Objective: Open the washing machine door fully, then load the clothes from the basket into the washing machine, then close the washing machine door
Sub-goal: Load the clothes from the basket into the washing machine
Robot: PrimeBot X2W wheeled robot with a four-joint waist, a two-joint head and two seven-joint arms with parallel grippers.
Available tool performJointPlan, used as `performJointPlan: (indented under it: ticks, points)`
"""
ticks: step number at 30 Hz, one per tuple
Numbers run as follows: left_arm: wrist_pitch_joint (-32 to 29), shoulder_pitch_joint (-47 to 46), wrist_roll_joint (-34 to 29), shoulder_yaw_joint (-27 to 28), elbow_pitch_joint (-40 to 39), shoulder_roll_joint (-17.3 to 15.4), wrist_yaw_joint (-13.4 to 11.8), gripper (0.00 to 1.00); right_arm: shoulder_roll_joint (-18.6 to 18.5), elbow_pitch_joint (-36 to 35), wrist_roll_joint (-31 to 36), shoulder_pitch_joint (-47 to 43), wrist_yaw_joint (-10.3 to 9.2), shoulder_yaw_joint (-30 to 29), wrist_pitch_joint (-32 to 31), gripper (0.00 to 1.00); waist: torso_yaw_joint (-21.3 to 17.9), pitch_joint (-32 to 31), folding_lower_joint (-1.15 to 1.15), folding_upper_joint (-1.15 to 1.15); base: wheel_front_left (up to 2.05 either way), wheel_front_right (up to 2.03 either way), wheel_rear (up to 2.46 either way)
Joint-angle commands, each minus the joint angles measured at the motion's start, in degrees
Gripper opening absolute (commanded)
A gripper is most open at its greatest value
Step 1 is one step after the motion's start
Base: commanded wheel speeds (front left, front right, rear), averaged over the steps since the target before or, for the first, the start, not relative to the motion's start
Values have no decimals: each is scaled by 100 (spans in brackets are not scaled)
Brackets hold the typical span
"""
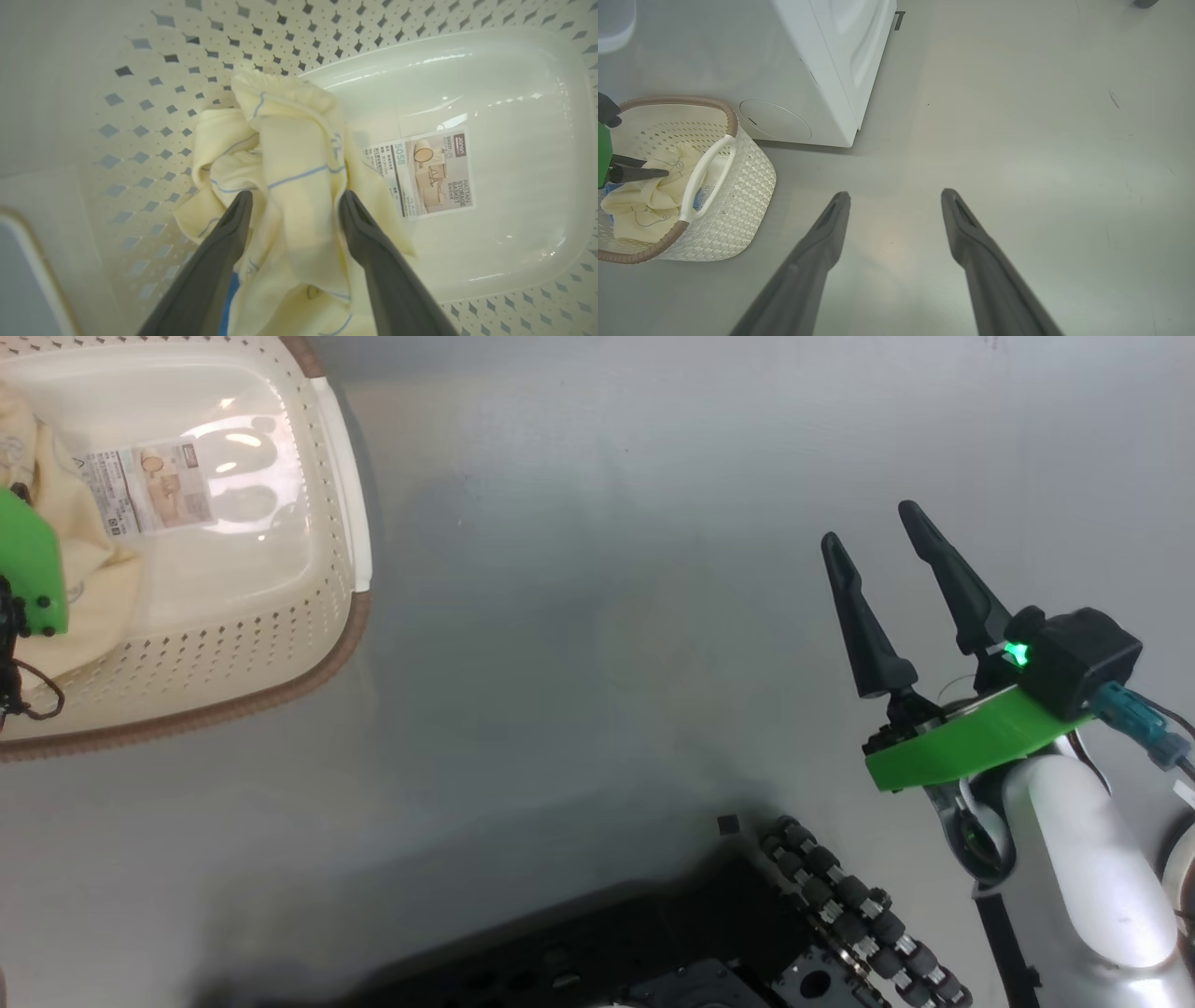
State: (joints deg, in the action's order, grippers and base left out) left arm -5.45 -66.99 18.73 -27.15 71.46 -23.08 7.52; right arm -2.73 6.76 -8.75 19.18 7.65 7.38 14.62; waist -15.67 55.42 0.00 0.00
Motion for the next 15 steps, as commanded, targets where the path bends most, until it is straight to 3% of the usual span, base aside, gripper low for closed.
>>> performJointPlan:
  ticks: [1,15]
  points:
    - [-50,22,18,69,0,-276,-4,100,-15,-149,-23,-197,-16,104,38,100,-1,11,0,0,0,0,0]
    - [-627,2,183,28,221,-159,-125,100,-15,-319,84,-417,-16,183,38,100,-98,75,0,0,0,0,0]
